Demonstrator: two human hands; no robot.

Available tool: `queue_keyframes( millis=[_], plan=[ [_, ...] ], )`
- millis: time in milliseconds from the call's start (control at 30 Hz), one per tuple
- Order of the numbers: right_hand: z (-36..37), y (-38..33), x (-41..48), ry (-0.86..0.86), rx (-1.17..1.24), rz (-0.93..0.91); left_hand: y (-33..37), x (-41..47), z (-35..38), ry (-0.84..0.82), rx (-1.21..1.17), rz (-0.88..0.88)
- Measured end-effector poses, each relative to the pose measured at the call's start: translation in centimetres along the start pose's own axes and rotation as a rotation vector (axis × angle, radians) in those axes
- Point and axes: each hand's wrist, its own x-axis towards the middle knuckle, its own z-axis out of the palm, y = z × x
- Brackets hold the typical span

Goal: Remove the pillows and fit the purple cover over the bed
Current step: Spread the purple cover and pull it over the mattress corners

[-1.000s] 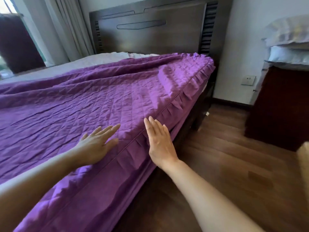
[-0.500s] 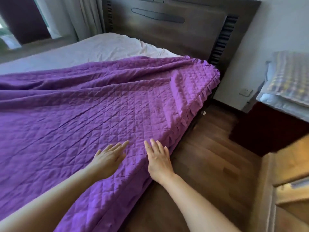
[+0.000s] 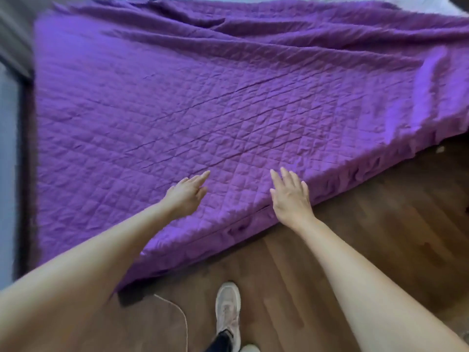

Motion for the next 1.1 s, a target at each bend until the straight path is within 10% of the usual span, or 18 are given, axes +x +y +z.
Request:
queue_keyframes(
  millis=[733, 1100],
  plan=[
    [19.2, -24.4, -0.4, -0.164, -0.074, -0.156, -31.9, -12.6, 9.7, 0.022, -0.097, -0.417],
    [30.0, -33.7, -5.9, -0.258, -0.271, -0.534, -38.6, -14.3, 11.1, 0.379, -0.365, -0.659]
  ],
)
